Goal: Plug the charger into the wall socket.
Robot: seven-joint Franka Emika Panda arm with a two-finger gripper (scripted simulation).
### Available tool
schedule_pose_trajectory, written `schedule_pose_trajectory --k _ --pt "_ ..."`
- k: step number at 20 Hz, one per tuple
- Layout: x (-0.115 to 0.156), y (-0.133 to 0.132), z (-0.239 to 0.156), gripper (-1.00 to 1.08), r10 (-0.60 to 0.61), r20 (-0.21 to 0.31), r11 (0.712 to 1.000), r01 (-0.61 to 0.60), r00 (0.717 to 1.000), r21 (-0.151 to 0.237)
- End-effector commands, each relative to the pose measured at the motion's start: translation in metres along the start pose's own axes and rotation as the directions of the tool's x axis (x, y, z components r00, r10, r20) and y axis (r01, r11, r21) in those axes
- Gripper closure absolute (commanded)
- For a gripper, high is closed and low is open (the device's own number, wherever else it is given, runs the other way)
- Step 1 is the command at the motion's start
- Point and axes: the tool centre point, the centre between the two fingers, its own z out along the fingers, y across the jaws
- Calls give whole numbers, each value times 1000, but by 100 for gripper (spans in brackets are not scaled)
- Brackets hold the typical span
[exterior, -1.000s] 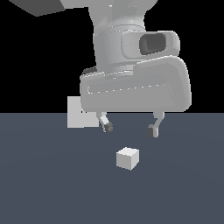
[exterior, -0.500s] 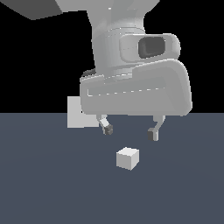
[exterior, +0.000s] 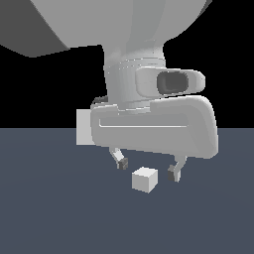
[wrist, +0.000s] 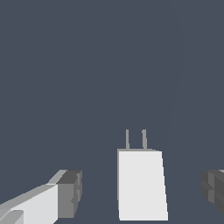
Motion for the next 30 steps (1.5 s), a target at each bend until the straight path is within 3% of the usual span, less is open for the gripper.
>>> schedule_pose_trajectory --k 1,7,8,21,30 --pt "-2 0 9 -92 0 0 1000 0 1000 0" --pt "-4 0 18 -92 1 -1 1000 -1 1000 0" --pt "-4 0 18 108 1 -1 1000 -1 1000 0" --pt "-3 -1 17 108 -7 -1 1000 7 1000 2" --pt "10 -21 5 108 -130 -6 991 130 991 30"
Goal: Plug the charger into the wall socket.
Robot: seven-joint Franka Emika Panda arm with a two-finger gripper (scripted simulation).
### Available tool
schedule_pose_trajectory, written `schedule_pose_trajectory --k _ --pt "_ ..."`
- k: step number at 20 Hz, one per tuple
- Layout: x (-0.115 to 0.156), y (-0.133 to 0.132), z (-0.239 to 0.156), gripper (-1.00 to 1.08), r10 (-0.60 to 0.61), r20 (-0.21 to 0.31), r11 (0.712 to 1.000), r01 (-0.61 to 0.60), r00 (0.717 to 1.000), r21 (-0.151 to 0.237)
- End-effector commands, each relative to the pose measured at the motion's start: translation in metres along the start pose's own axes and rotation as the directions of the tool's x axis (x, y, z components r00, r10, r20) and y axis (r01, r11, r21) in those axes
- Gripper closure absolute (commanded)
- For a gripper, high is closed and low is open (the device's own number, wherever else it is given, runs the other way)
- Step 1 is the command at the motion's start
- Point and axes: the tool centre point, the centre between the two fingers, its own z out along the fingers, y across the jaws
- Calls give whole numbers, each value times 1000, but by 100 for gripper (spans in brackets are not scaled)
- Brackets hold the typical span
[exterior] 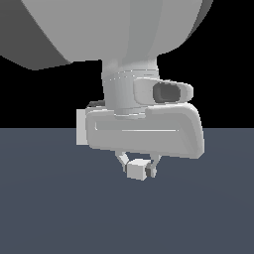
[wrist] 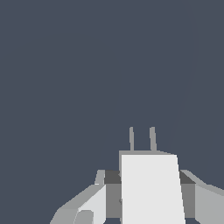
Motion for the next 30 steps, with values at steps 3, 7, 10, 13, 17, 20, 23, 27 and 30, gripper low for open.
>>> schedule_pose_trajectory --k 3,7,10,13,17,20,23,27,30 --pt "11 -16 -10 108 -99 -4 995 99 995 23" --pt "21 -35 -21 108 -211 -10 976 211 978 50" --pt "27 -51 -31 108 -300 -16 951 300 954 71" --pt "31 -67 -41 108 -384 -23 919 385 923 92" --pt "33 -86 -52 108 -477 -34 871 477 878 115" --pt "33 -98 -59 108 -529 -40 839 530 848 128" --pt "33 -106 -64 108 -569 -46 810 569 821 138" --pt "32 -114 -69 108 -605 -51 783 605 795 148" --pt "31 -118 -71 108 -618 -53 771 618 784 151"
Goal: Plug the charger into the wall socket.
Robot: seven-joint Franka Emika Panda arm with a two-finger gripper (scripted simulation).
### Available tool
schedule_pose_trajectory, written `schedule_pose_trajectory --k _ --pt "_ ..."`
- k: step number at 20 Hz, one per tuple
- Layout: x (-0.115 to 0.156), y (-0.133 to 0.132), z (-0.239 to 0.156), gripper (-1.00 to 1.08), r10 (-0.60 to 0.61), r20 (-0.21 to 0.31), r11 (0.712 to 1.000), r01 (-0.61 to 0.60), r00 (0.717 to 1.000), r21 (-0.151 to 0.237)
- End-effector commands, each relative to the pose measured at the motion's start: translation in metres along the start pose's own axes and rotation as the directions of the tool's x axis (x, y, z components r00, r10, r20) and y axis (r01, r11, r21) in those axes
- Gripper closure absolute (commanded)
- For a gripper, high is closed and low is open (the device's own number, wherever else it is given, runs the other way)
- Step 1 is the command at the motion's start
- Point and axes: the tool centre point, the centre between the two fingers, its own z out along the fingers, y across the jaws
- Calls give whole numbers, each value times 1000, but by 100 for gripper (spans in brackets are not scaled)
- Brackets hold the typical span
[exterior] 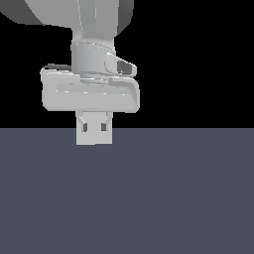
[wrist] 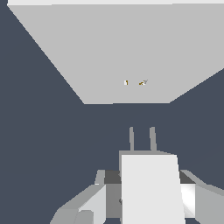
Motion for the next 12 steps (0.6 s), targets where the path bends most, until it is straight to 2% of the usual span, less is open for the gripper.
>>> schedule_pose_trajectory --k 1,12 --pt "1 -2 -1 108 -13 1 1000 13 1000 3" --pt "1 -2 0 108 -10 1 1000 10 1000 3"
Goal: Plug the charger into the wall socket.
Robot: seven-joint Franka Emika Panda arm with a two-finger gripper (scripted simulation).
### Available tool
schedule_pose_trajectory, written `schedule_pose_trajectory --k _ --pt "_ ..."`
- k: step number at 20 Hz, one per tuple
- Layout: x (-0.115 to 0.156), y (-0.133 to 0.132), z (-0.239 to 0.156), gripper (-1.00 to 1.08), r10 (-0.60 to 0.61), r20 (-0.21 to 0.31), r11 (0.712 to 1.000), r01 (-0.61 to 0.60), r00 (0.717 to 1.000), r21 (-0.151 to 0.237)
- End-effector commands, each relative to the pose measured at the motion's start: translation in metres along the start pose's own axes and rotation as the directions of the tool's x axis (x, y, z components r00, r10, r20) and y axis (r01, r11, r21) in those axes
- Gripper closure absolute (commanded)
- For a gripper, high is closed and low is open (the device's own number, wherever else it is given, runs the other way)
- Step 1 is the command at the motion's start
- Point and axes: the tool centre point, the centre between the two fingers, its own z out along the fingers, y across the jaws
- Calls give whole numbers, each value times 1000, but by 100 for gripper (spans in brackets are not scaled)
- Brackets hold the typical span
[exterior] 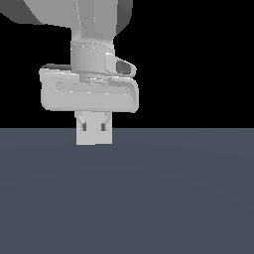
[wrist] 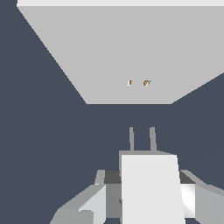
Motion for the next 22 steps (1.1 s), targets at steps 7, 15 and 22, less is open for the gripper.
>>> schedule_pose_trajectory --k 7,15,22 --pt "14 0 3 108 0 0 1000 0 1000 0" --pt "41 0 10 108 0 0 1000 0 1000 0" --pt "48 0 12 108 0 0 1000 0 1000 0"
